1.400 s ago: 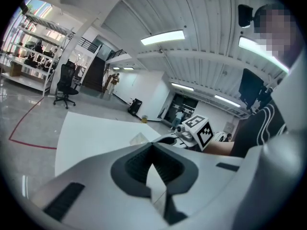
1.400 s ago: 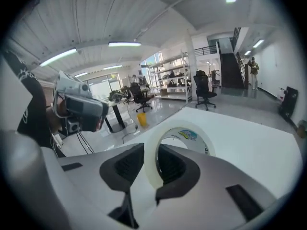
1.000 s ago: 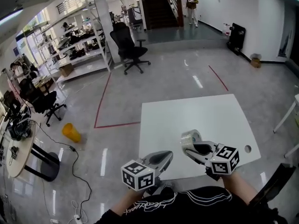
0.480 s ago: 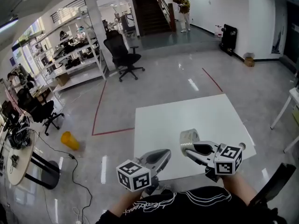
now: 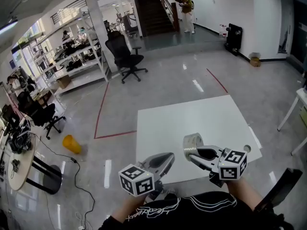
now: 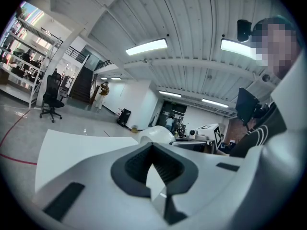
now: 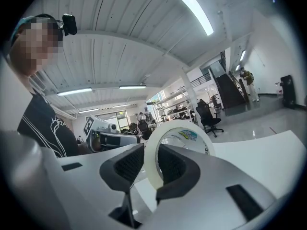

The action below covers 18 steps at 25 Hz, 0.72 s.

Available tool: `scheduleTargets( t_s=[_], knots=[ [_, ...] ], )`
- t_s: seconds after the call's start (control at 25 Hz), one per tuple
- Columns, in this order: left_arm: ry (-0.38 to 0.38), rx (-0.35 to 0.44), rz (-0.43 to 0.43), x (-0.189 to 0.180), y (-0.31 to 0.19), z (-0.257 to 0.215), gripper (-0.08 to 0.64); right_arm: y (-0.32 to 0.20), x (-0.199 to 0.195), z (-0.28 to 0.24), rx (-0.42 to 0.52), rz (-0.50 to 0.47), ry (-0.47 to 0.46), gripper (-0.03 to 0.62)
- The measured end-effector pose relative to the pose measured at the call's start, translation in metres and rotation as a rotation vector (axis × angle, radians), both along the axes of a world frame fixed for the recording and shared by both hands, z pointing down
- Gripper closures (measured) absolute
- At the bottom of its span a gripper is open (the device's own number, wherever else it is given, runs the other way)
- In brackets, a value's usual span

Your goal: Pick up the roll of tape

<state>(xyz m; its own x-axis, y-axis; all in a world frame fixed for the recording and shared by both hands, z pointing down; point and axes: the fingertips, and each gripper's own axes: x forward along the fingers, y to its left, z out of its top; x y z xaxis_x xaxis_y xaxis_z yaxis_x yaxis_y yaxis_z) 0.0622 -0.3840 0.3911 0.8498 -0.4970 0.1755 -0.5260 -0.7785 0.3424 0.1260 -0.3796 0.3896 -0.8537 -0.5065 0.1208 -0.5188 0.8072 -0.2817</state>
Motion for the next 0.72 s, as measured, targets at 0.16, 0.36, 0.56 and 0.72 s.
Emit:
scheduleTargets(
  t_s=[0.16,0.36,0.56,0.72],
  knots=[
    [-0.002,-0.001,0.002,0.007,0.001,0.001,0.557,0.002,0.006,0.002,0.005,0.000,0.003,0.499],
    [-0.006,0.003,0.015,0.014,0.004,0.000,0.557,0.006,0.010,0.003,0.009,0.010,0.004,0.499],
    [-0.005,0.009,0.016,0.017,0.006,0.001,0.557,0.010,0.013,0.004,0.014,0.011,0.004,0.499],
    [-0.005,0.006,0.017,0.018,0.006,0.003,0.557,0.011,0.013,0.006,0.012,0.008,0.009,0.499]
  ],
)
